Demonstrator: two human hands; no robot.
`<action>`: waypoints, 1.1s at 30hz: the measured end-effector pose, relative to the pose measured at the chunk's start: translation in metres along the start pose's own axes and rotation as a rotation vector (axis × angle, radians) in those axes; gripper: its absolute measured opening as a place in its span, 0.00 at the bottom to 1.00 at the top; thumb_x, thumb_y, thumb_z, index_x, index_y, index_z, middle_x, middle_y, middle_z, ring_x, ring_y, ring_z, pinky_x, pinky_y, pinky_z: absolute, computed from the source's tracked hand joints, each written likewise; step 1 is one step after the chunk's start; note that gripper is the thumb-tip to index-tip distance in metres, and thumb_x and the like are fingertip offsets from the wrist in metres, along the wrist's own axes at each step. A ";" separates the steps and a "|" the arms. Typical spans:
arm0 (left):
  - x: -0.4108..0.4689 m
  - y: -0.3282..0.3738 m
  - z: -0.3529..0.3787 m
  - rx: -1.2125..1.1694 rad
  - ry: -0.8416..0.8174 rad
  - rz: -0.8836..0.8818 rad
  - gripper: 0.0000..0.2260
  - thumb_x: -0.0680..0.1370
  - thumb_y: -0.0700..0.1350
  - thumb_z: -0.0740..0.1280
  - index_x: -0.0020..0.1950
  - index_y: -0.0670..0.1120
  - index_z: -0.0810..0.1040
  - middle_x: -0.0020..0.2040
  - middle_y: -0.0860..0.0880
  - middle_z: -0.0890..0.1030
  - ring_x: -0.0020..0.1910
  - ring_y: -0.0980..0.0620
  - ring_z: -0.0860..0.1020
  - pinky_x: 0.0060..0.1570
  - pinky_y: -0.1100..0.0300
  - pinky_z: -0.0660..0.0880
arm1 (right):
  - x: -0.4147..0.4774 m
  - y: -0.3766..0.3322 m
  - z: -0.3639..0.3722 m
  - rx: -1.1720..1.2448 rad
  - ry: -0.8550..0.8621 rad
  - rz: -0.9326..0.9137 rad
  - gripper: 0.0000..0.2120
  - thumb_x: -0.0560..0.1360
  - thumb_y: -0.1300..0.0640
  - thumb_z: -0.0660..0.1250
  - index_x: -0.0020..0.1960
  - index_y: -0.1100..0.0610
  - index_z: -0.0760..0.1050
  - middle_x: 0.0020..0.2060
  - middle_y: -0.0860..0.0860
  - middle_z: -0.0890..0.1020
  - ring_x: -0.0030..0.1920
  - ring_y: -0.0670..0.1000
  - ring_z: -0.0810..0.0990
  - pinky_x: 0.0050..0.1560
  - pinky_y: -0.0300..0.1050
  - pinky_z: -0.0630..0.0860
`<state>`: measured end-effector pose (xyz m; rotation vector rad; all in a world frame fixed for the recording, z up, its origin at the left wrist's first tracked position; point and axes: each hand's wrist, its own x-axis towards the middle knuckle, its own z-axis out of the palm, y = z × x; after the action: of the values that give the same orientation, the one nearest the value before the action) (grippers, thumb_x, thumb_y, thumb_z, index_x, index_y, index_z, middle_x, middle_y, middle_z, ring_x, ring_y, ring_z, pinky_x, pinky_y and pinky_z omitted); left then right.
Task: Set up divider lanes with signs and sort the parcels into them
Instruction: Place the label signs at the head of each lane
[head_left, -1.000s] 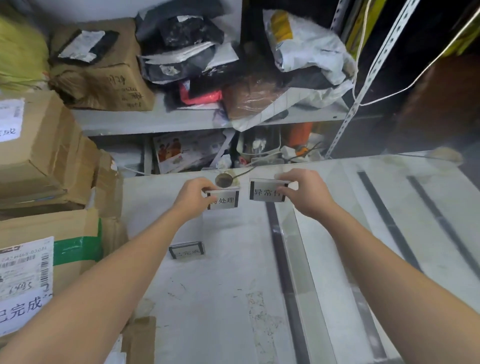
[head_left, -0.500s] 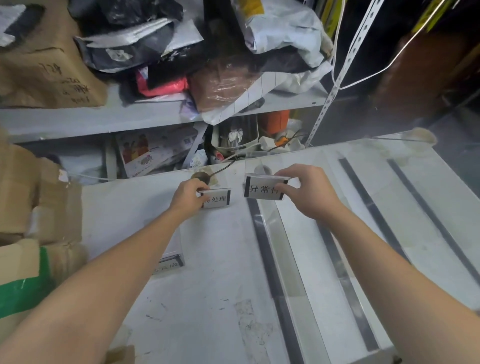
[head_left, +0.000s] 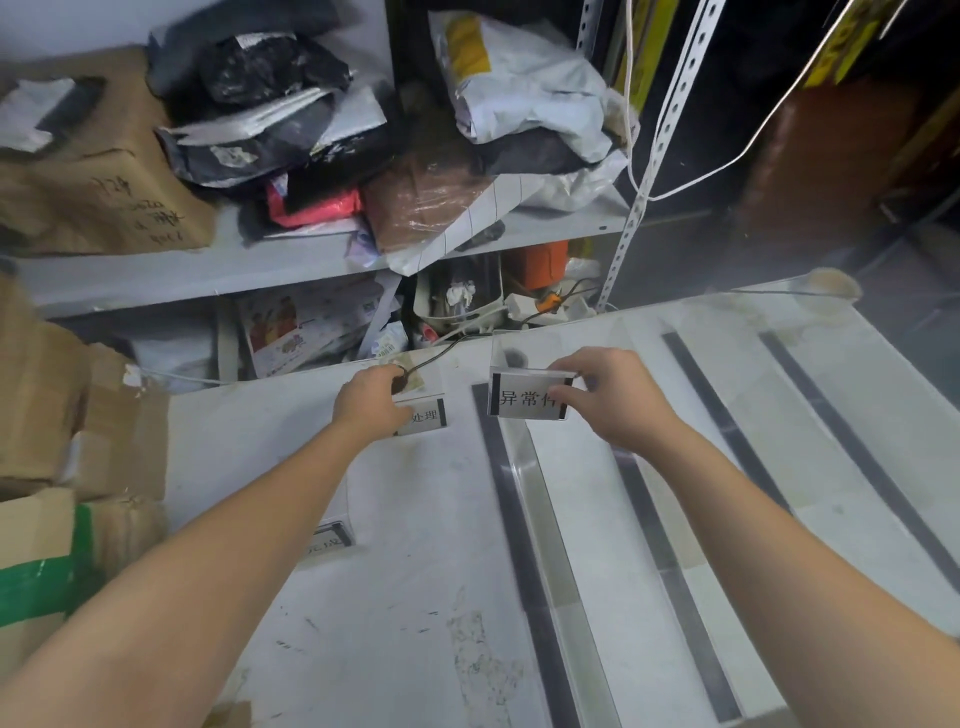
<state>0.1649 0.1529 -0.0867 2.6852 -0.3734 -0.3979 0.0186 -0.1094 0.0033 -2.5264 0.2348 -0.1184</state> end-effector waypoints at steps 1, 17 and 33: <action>-0.004 0.010 -0.007 0.040 0.018 0.018 0.15 0.70 0.49 0.73 0.55 0.50 0.78 0.50 0.49 0.81 0.51 0.43 0.79 0.43 0.54 0.76 | -0.002 0.002 -0.007 0.009 0.002 -0.004 0.10 0.76 0.56 0.72 0.57 0.54 0.84 0.44 0.43 0.81 0.39 0.39 0.73 0.41 0.33 0.67; -0.107 0.261 -0.031 0.317 0.283 0.101 0.17 0.75 0.54 0.67 0.62 0.50 0.77 0.56 0.46 0.81 0.57 0.42 0.77 0.49 0.51 0.76 | -0.068 0.159 -0.189 0.016 0.037 -0.134 0.13 0.75 0.56 0.73 0.58 0.58 0.83 0.55 0.51 0.85 0.52 0.50 0.80 0.52 0.41 0.71; -0.056 0.383 0.010 0.294 0.168 0.188 0.22 0.75 0.55 0.68 0.69 0.50 0.73 0.63 0.47 0.78 0.62 0.45 0.76 0.56 0.49 0.76 | -0.059 0.288 -0.271 -0.096 0.057 0.008 0.09 0.73 0.58 0.74 0.53 0.58 0.85 0.45 0.51 0.86 0.44 0.53 0.80 0.48 0.49 0.77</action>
<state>0.0337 -0.1717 0.0774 2.9045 -0.6723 -0.0641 -0.1175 -0.4814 0.0594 -2.6194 0.2799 -0.1803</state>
